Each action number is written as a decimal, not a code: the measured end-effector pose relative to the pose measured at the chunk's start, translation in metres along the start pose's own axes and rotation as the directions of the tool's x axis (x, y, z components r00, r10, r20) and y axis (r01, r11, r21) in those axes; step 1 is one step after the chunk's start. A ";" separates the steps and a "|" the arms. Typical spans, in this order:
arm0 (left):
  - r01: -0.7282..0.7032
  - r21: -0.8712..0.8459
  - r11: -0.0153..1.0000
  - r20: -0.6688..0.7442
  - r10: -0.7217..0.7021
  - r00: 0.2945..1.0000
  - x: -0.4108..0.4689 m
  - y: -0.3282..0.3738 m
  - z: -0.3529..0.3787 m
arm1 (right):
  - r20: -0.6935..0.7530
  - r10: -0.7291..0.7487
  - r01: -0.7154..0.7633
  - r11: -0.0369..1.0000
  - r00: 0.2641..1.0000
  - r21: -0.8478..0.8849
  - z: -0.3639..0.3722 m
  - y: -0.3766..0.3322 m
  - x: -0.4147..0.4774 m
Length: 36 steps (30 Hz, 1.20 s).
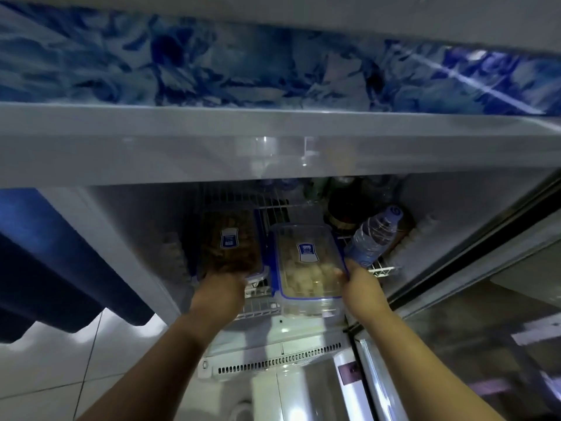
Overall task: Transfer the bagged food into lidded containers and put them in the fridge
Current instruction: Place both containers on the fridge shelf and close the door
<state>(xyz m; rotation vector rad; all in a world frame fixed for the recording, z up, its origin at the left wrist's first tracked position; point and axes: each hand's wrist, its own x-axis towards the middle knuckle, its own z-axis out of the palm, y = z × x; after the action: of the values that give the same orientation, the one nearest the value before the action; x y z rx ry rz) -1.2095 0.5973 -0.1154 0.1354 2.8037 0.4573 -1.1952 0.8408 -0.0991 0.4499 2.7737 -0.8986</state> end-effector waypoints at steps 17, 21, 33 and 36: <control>-0.054 -0.079 0.995 -0.026 0.052 0.998 0.000 -0.005 -0.011 | 0.289 -0.322 0.419 0.814 0.902 -0.401 0.006 -0.010 0.032; -0.061 0.016 0.998 0.027 0.061 0.998 0.002 -0.007 -0.008 | 0.303 -0.389 0.486 0.784 0.870 -0.386 0.009 -0.017 0.050; -0.076 -0.046 0.996 0.034 0.078 0.996 0.003 -0.006 -0.011 | 0.300 -0.435 0.526 0.746 0.849 -0.408 0.032 -0.013 0.064; -0.095 -0.005 0.995 0.055 0.095 0.994 0.001 -0.002 -0.015 | 0.323 -0.371 0.485 0.761 0.871 -0.431 0.021 -0.021 0.053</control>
<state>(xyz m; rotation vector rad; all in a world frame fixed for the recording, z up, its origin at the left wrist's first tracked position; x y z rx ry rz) -1.2155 0.5909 -0.1032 0.2780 2.7512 0.4714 -1.2506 0.8241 -0.1187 -0.3749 2.7838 -0.2266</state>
